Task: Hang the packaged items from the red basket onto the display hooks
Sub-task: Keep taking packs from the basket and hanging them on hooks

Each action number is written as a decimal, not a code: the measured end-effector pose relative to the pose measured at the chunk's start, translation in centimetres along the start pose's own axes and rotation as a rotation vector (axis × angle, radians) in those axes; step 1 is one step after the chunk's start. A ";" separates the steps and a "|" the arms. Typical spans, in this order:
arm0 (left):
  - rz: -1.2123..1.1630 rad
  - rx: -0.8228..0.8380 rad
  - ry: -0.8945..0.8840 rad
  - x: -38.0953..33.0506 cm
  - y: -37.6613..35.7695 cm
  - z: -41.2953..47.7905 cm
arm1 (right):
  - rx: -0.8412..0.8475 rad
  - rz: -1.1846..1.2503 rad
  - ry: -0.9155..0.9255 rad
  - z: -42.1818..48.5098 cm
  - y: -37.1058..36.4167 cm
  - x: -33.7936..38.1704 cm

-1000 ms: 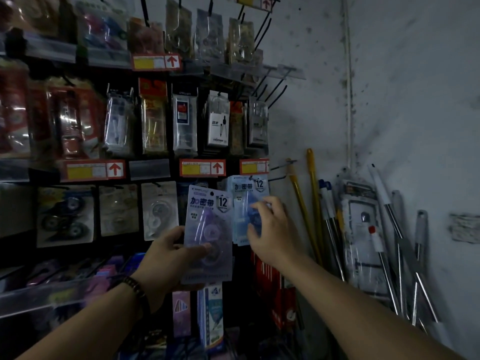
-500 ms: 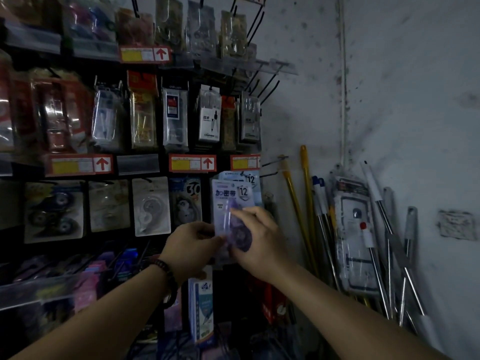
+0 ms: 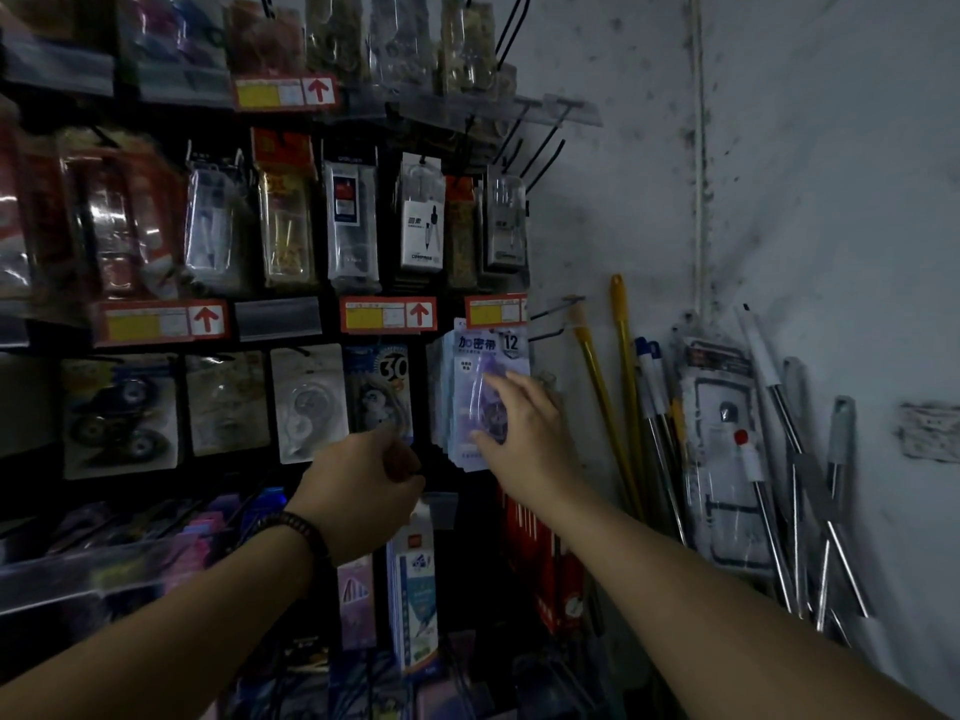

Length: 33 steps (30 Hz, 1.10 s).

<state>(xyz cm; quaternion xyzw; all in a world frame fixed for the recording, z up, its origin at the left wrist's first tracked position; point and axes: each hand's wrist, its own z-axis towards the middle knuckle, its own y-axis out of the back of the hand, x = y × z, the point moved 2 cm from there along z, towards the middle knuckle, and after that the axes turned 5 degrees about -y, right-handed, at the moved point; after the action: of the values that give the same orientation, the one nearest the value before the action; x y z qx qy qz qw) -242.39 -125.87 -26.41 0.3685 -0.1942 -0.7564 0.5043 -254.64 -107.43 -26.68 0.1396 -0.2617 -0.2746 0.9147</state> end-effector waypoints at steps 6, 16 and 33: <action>-0.016 -0.016 -0.023 0.0 -1.4 -0.7 | 0.055 -0.124 0.011 0.5 0.7 -0.5; -0.055 0.010 -0.074 -0.2 -1.1 -4.4 | 0.148 -0.215 -0.083 -3.2 0.4 -1.1; 0.286 0.314 0.077 11.1 -2.4 -27.5 | 0.662 -0.041 0.061 -26.1 -9.1 6.2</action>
<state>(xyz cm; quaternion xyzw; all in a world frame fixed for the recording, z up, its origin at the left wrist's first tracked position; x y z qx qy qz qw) -225.57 -132.78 -49.98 0.4400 -0.3406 -0.6227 0.5501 -239.63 -115.43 -49.32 0.4427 -0.3062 -0.1886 0.8214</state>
